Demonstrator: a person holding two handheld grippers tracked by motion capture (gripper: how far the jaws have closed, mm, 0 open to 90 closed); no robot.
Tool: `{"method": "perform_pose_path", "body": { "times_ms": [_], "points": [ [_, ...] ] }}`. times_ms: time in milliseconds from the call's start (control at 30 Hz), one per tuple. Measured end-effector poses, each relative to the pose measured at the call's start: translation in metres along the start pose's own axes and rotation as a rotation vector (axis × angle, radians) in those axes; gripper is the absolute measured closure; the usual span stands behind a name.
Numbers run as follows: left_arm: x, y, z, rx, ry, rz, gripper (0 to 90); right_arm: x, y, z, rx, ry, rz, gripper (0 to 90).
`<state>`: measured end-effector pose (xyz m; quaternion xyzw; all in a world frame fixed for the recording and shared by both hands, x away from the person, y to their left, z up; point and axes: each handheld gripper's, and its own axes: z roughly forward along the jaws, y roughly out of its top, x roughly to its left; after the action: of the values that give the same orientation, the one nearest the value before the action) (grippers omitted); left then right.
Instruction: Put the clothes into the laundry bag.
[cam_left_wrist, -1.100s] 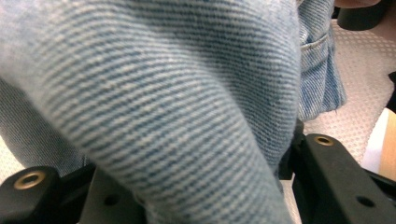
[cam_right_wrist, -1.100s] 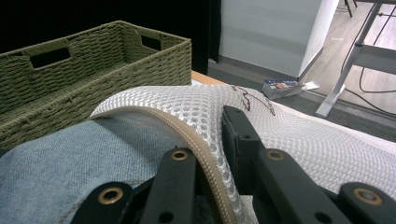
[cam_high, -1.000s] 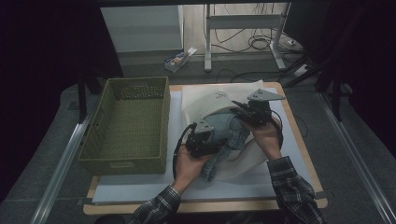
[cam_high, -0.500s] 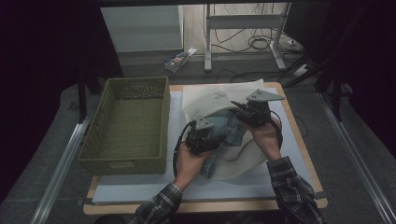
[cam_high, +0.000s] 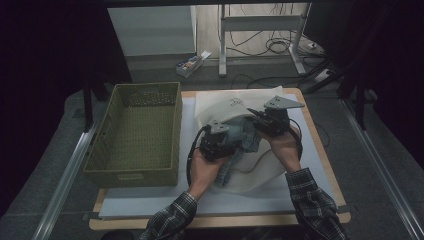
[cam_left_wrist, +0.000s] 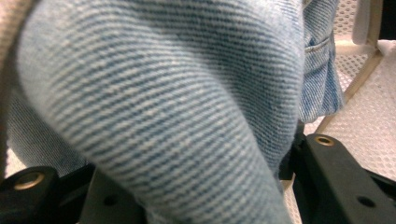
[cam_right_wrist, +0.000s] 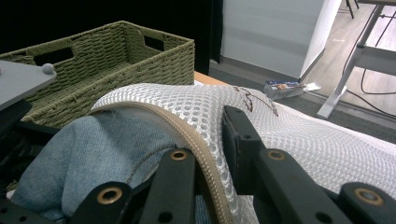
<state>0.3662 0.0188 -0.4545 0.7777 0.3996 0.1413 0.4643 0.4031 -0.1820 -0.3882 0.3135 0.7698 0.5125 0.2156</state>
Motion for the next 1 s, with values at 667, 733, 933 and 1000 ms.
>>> {"method": "perform_pose_path", "body": {
  "times_ms": [667,733,933,1000],
  "points": [
    [0.014,0.006,0.006,0.008,0.034,-0.070,50.6,0.003,-0.002,0.003,0.013,0.012,-0.009,79.3],
    [0.015,0.007,0.007,0.011,0.044,-0.074,50.6,0.003,-0.002,0.004,0.017,0.012,-0.010,79.2],
    [0.019,0.006,0.011,0.021,0.061,-0.093,50.1,0.004,-0.003,0.005,0.022,0.018,-0.014,79.2],
    [0.020,0.007,0.012,0.025,0.069,-0.097,50.0,0.005,-0.003,0.005,0.026,0.017,-0.019,79.2]
  ]
}}
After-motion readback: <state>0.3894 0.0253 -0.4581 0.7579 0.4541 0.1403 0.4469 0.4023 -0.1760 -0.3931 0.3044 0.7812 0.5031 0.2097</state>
